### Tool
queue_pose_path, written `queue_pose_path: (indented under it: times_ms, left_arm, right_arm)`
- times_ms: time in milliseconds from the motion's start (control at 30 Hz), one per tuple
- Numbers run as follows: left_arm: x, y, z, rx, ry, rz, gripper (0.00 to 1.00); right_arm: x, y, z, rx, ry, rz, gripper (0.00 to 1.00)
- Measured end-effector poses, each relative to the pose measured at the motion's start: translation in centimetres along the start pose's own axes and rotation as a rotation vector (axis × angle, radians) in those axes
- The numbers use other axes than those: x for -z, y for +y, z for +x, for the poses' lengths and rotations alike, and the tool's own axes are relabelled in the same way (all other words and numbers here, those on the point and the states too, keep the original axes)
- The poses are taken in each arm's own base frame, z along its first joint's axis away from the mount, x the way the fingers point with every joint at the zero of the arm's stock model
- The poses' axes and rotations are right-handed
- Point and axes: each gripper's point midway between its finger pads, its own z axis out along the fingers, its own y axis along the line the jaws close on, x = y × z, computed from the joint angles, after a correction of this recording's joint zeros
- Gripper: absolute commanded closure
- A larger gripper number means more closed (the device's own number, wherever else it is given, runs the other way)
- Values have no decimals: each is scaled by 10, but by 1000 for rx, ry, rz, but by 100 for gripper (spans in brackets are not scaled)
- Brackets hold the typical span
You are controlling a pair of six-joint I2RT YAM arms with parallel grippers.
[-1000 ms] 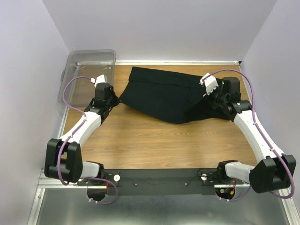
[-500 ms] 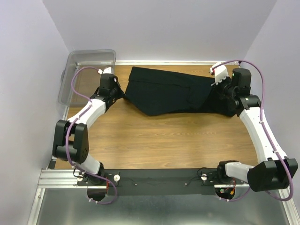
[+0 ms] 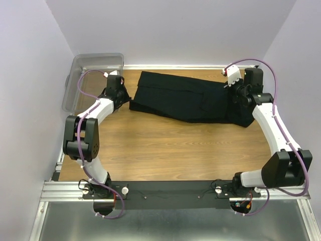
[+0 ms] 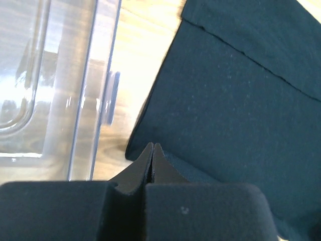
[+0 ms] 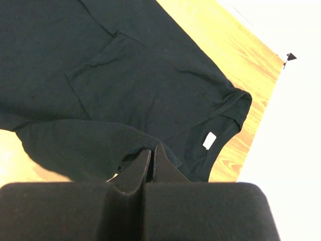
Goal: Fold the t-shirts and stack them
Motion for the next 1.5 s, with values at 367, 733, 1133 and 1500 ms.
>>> queue_pose_path:
  times_ms: [367, 733, 1133, 1500]
  left_arm:
    - [-34, -4, -7, -10, 35, -22, 100]
    - [-57, -4, -9, -34, 75, -44, 100]
    - [-85, -6, -14, -59, 97, -55, 100]
    - [-92, -8, -19, -73, 101, -56, 100]
  right_arm:
    - [-10, -19, -12, -11, -11, 27, 99]
    - [-32, -26, -7, -19, 22, 27, 99]
    - [-52, -33, 6, -30, 67, 39, 99]
    - [-56, -39, 4, -28, 70, 60, 99]
